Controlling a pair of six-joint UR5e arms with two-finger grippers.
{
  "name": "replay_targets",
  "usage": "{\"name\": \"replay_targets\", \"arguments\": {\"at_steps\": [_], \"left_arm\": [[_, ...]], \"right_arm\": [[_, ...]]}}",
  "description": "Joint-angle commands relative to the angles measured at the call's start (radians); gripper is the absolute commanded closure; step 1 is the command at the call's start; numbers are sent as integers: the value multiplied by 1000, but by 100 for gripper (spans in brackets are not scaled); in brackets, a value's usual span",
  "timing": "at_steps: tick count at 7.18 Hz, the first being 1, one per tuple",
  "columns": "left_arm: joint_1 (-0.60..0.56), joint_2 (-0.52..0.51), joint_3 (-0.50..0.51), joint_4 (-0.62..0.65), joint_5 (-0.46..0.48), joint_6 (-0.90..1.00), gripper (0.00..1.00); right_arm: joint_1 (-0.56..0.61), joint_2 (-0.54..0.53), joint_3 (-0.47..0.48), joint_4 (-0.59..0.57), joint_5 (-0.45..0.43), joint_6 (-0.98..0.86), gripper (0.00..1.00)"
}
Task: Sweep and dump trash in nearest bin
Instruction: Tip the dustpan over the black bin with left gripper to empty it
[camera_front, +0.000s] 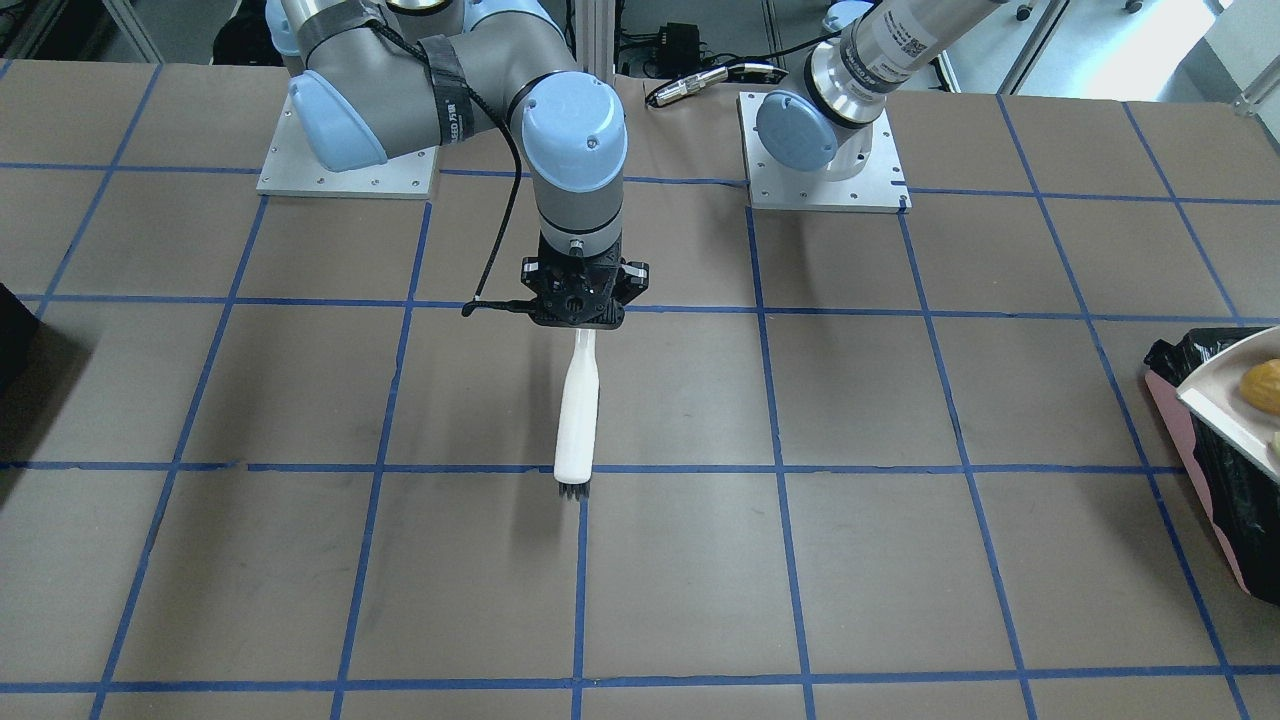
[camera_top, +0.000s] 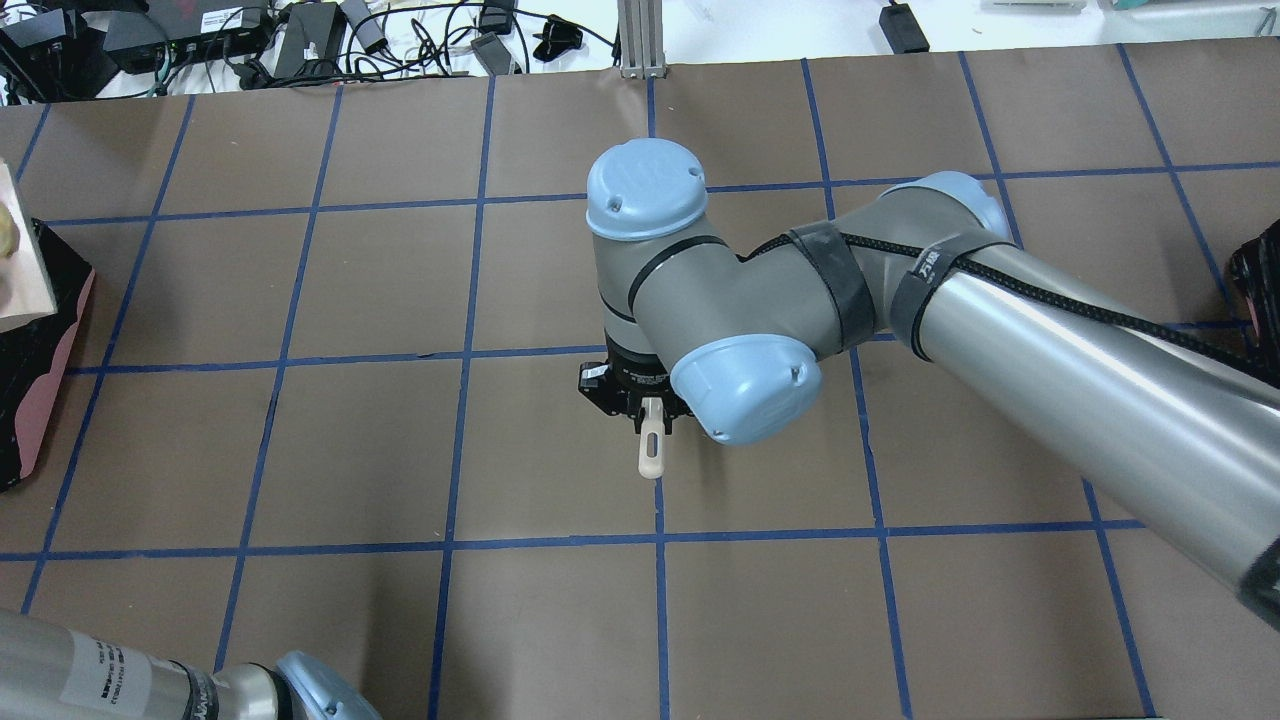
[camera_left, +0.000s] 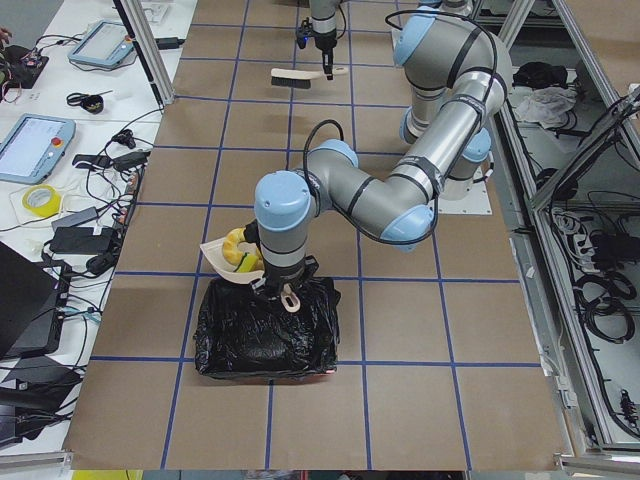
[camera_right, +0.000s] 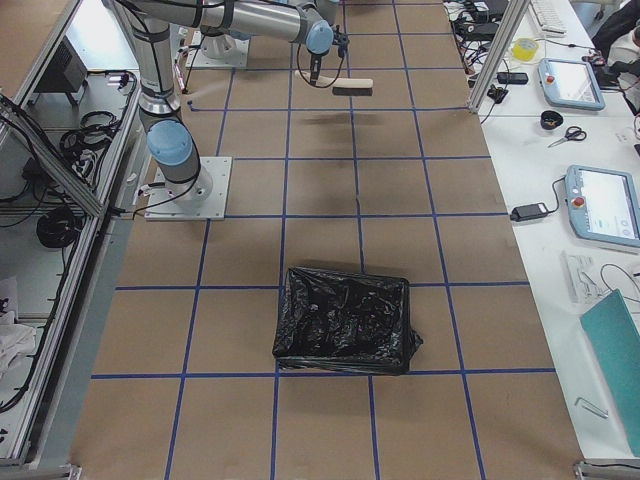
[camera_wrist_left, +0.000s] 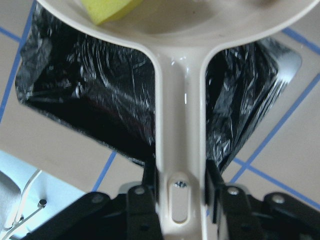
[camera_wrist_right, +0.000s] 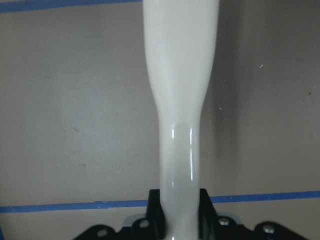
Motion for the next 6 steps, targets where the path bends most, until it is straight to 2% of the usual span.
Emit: {"name": "replay_targets", "arguments": {"at_steps": [1,3,6], "left_arm": [[92,-51,86,17,24,41,100],[109,-123,117,175,25,70,100],[103,-182,108,391,19,51,100]], "right_arm": [[35,19,53,-18,0,-1,100],[121,56,56,-23,-41,2,100],[134,59,55,-25,-70,-15,100]]}}
